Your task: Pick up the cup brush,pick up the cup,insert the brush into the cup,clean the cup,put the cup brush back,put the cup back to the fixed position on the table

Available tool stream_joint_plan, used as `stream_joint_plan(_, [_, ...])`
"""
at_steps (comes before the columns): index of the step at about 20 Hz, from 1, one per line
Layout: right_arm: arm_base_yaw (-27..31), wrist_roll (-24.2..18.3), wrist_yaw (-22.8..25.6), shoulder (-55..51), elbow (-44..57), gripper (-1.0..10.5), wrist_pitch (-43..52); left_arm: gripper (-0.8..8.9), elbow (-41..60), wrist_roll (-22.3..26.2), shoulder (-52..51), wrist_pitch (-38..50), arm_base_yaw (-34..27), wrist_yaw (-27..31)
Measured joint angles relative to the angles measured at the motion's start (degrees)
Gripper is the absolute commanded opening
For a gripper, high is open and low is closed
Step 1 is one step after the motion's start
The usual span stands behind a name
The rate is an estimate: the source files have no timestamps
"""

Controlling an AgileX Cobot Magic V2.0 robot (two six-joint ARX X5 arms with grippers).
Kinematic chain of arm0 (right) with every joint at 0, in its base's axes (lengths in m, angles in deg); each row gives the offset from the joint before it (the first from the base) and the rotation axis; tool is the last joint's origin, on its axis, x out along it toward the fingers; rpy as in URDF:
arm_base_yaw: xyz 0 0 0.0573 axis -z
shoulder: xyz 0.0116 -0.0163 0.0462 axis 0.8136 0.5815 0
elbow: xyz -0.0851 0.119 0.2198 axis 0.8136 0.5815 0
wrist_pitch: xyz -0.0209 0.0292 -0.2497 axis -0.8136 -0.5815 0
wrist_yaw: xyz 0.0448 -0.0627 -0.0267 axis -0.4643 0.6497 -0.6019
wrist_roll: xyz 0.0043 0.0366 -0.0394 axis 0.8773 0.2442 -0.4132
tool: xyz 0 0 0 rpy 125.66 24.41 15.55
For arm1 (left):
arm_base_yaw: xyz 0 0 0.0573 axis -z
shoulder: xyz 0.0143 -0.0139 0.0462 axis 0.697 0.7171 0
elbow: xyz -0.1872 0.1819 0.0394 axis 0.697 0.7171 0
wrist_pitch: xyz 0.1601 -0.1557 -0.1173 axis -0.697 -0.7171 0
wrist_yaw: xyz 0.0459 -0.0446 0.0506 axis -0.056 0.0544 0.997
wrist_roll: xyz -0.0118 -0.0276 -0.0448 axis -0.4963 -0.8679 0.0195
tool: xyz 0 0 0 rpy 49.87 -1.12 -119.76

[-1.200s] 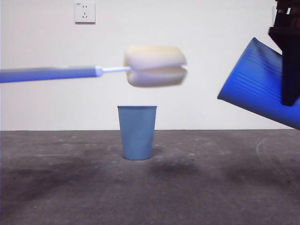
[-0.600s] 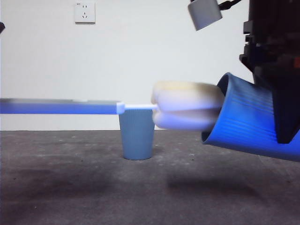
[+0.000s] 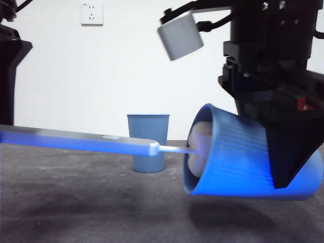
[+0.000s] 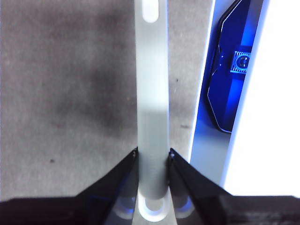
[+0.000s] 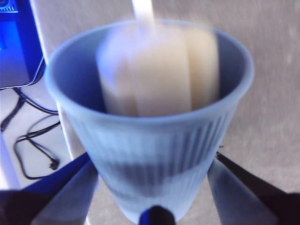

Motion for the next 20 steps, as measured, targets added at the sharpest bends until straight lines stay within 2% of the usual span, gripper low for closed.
stream_joint_plan(4, [-2.60,0.50,0.50,0.81,-0.79,-0.1,2.12,-0.08,0.02,0.42,1.49,2.86,0.04,-1.14])
stream_joint_plan(12, [-2.75,1.16,1.57,0.90,-0.85,-0.1,1.03,-0.08,0.22,-0.13,5.77,5.84,0.50,-2.14])
stream_joint_plan(16, [-2.99,1.66,1.36,0.90,-0.85,-0.1,2.21,-0.08,0.22,-1.25,4.09,1.14,0.48,0.83])
stream_joint_plan(20, [-3.04,2.01,1.51,0.90,-1.07,-0.1,2.32,-0.08,0.20,-2.47,-1.73,-3.69,0.04,2.38])
